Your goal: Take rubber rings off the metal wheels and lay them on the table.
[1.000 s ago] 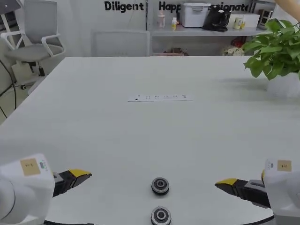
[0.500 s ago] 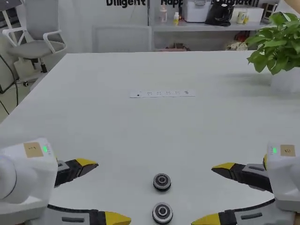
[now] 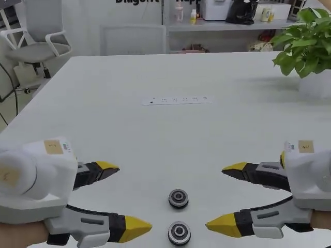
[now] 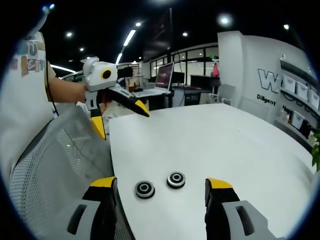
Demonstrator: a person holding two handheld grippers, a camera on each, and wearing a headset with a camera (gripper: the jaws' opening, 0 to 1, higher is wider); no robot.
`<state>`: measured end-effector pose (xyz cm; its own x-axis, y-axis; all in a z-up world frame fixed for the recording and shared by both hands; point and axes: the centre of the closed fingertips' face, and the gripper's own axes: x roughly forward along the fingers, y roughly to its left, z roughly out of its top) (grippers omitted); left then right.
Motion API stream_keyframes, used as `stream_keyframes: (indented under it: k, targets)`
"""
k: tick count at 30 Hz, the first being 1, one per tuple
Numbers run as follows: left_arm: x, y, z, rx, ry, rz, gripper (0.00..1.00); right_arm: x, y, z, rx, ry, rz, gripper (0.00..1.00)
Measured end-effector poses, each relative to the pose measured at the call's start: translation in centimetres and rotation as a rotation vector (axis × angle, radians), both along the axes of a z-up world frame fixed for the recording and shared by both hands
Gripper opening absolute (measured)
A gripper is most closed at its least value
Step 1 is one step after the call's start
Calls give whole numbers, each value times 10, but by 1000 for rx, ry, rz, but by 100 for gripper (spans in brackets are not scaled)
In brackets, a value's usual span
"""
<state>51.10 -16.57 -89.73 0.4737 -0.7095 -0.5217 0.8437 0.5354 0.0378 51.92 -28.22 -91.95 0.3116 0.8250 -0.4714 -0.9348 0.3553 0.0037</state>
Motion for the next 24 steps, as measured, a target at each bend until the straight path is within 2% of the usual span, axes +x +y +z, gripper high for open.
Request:
stream_keyframes:
  k: [5,7,12,16,24]
  targets:
    - [5,-5,-3,-19,16,-13,74,2,6,-8,2,17,28,69]
    - [7,-7,-5,-27,12,-21,71,-1,9,-14,-13,16,61,68]
    - [10,-13,-16,-7,28,-52,70,-1,17,-23,-21,12,103,65]
    - [11,-19,-22,-8,35,-75,66,-1,21,-28,-20,14,137,63]
    - [12,-28,-37,-4,72,-108,65,-2,27,-42,-35,21,185,57]
